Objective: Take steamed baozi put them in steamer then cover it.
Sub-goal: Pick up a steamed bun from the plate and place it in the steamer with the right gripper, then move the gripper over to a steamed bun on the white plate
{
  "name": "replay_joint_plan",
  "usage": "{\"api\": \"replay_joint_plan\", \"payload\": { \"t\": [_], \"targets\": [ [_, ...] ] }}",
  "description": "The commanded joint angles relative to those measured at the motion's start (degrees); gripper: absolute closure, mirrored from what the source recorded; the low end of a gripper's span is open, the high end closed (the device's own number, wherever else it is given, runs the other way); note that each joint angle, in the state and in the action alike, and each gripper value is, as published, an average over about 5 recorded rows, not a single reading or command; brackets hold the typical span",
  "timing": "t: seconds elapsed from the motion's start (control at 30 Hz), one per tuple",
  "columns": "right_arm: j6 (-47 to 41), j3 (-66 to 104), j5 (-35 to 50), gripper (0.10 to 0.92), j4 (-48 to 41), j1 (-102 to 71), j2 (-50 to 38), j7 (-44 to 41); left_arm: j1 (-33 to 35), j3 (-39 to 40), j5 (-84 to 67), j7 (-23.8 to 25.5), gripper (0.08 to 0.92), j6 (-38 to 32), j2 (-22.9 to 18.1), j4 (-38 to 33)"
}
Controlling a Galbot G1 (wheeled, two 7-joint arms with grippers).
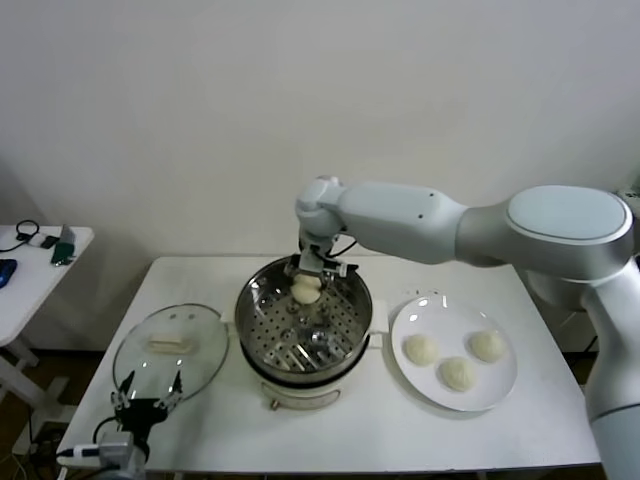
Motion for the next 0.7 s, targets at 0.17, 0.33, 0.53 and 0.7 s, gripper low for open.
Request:
{"api": "replay_joint_plan", "payload": {
  "t": [0.17,0.33,0.53,0.7],
  "targets": [
    [1.7,0.13,6.75,0.206,-0.76,2.57,-1.18,-2.05,-0.3,0.13,0.05,-0.02,0.177,0.1,-0.03,0.02],
    [-3.0,-3.63,20.97,0.203,3.47,10.8,-6.87,-5.49,-0.33,0.15,0.13,0.05,0.177,0.4,-0.23,-0.49],
    [-21.81,-9.43,44.55,0.203,9.9,21.02,-20.72,-7.11,-0.06,0.07,0.14,0.03,0.177,0.31,0.03,-0.53],
    [-33.55,-18.53,48.17,0.203,16.09,27.36,-30.56,-4.41,-0.04,0.24,0.01,0.08,0.177,0.16,0.31,-0.8]
  ]
}}
